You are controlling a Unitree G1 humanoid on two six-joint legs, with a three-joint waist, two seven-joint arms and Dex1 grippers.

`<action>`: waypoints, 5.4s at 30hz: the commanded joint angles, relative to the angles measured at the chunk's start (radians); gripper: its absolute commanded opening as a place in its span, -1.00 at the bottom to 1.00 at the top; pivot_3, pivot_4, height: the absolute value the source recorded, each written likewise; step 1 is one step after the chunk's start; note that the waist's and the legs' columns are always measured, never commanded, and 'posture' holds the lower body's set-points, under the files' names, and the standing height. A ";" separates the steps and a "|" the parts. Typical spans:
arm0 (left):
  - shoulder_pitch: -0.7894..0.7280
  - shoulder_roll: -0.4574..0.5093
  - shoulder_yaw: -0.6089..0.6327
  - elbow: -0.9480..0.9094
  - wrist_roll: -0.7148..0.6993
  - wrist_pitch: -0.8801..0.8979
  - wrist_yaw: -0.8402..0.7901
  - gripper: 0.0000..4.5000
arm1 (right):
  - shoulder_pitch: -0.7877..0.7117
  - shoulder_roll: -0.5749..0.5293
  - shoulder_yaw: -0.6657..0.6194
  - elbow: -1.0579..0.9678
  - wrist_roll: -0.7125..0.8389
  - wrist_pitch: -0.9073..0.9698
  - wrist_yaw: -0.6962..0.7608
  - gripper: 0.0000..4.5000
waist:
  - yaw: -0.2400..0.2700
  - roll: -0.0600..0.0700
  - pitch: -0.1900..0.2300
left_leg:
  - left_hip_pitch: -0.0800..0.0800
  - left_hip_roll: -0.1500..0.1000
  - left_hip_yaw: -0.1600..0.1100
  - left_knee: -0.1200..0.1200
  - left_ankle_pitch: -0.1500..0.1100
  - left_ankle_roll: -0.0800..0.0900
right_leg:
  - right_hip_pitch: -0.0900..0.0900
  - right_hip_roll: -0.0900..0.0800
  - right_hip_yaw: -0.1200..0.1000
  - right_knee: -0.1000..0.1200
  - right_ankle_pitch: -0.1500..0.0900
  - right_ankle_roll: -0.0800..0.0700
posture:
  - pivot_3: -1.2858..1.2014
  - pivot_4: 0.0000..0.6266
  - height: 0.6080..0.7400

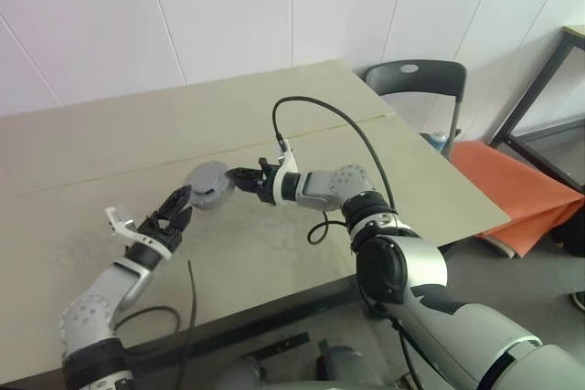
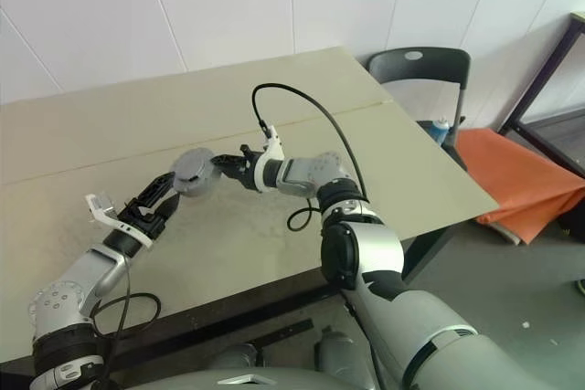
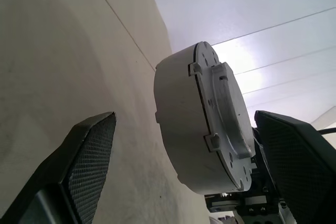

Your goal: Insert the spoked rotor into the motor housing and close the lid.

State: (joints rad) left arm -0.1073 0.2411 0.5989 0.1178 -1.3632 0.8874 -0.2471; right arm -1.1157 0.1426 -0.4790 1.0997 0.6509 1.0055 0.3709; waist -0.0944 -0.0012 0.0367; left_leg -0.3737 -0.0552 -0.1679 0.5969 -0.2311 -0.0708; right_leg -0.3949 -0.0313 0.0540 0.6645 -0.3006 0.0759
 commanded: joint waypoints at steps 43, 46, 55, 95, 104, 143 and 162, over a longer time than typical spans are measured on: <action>-0.144 -0.182 0.041 0.063 -0.110 -0.149 -0.244 0.01 | -0.026 0.074 0.014 -0.060 0.055 -0.019 0.028 0.98 | -0.001 -0.001 -0.001 | 0.000 0.000 0.000 0.002 0.001 -0.001 | 0.001 0.001 0.000 0.000 0.000 0.000 | 0.03 -1.00 1.00; -0.174 -0.193 0.086 0.087 -0.064 -0.280 -0.217 0.01 | -0.024 0.071 0.011 -0.053 0.051 -0.056 0.017 0.98 | 0.001 -0.001 -0.001 | 0.000 0.000 0.000 0.002 0.001 -0.002 | 0.001 0.001 0.000 0.000 0.000 0.000 | 0.03 -1.00 1.00; -0.286 -0.115 0.185 0.275 0.183 -0.712 -0.097 0.01 | -0.030 0.061 0.030 -0.062 0.052 -0.065 0.044 0.98 | 0.001 -0.004 -0.001 | 0.000 0.000 0.000 0.002 0.002 -0.002 | 0.001 0.001 0.000 0.000 0.001 -0.001 | 0.03 -1.00 1.00; -0.335 0.073 0.247 0.620 0.486 -0.977 0.123 0.98 | -0.009 0.038 0.139 -0.178 0.042 0.004 0.151 1.00 | -0.004 -0.009 -0.002 | 0.003 0.001 -0.003 0.002 0.003 -0.004 | 0.000 0.001 0.000 0.006 0.002 -0.001 | 0.03 -1.00 1.00; -0.326 0.070 0.209 0.528 0.559 -0.911 0.361 0.98 | -0.024 0.027 0.155 -0.141 0.022 -0.025 0.171 1.00 | -0.005 -0.009 -0.003 | 0.003 0.000 -0.002 0.002 0.003 -0.004 | 0.000 0.000 0.001 0.006 0.002 -0.001 | 0.03 -1.00 1.00; 0.089 0.196 -0.371 -0.085 0.885 -0.926 -0.474 0.98 | 0.404 -0.198 0.487 -0.495 -0.431 -0.848 0.264 1.00 | 0.025 0.001 0.000 | 0.002 0.001 0.000 0.010 0.002 -0.004 | 0.006 0.004 -0.001 0.002 0.004 -0.002 | 0.03 -1.00 1.00; 0.048 0.192 -0.372 -0.059 0.950 -1.007 -0.501 0.98 | 0.432 -0.237 0.615 -0.506 -0.512 -0.986 0.462 1.00 | 0.027 0.002 0.001 | 0.002 0.000 -0.001 0.011 0.002 -0.004 | 0.006 0.003 -0.001 0.002 0.004 -0.002 | 0.03 -1.00 1.00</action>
State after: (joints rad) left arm -0.0429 0.4280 0.2138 0.0858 -0.4142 -0.0995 -0.7533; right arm -0.6682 -0.0966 0.1362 0.6358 0.1324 0.0312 0.8273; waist -0.0673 0.0005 0.0373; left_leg -0.3716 -0.0548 -0.1684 0.6076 -0.2286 -0.0749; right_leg -0.3885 -0.0283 0.0525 0.6667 -0.2962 0.0741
